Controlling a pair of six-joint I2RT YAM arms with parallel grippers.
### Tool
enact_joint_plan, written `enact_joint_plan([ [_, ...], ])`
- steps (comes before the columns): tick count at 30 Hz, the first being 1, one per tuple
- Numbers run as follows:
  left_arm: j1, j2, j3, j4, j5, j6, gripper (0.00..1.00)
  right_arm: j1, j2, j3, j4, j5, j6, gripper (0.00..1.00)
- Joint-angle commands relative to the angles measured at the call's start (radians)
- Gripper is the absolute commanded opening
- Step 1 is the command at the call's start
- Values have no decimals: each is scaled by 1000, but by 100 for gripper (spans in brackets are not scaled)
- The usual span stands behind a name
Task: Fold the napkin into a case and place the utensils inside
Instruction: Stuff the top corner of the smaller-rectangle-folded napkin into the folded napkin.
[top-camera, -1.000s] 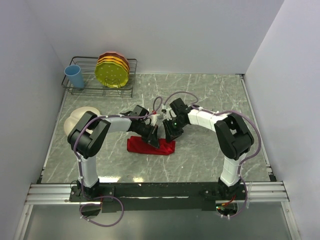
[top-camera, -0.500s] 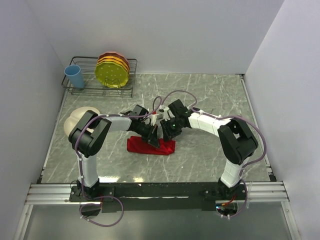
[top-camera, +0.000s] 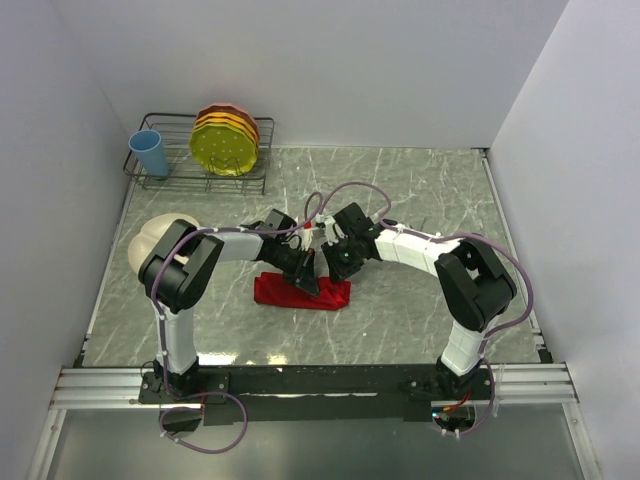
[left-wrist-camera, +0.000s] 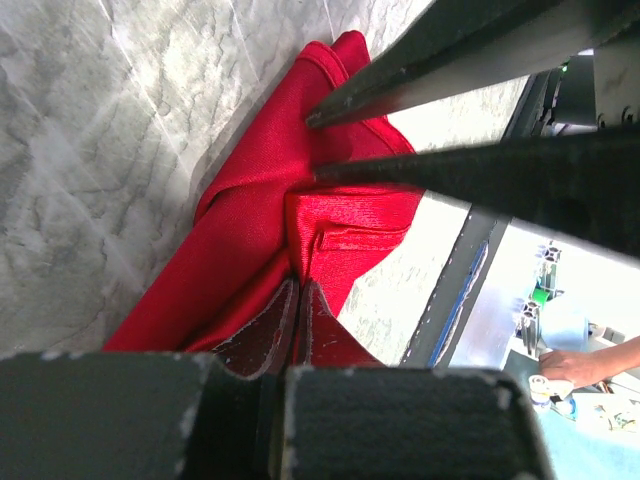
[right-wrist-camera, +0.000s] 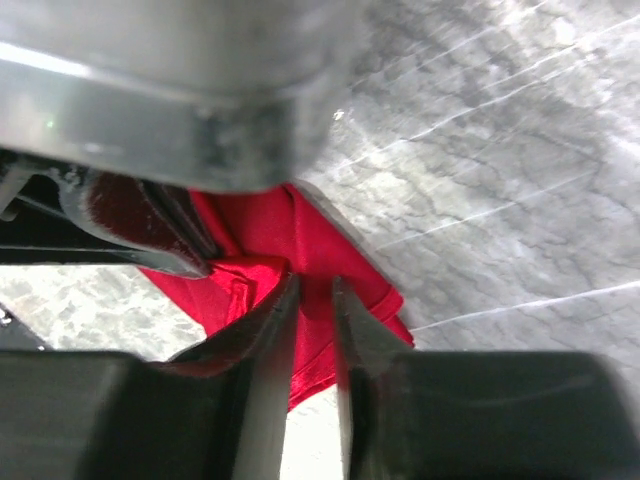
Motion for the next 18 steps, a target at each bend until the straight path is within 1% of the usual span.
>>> enact_joint_plan([
  [1,9,24,20,-7,-35,13,1,10,-24,7,19,45,-24,20],
  [4,11,32,30,-10,-30,10,1,12,-21,24,1,51,-26,17],
  [5,11,33,31,-11,-28,11,1,10,-22,28,-1,43,-27,19],
  [6,11,36,33,-11,-28,11,1,12,-22,30,1,39,-26,24],
  [9,12,38,33,-10,-28,10,1,13,-25,25,2,29,-21,31],
  [12,15,39,33,-11,-24,8,1,25,-15,16,11,39,-27,31],
  [14,20,42,33,-17,-22,8,1,25,-10,13,13,40,-24,26],
  [15,23,44,34,-19,-22,7,1,25,-13,10,11,40,-21,18],
  [17,31,39,36,-18,-19,-4,1,24,-37,8,14,43,-19,8],
  [18,31,38,37,-16,-18,-5,1,25,-48,8,16,43,-19,0],
])
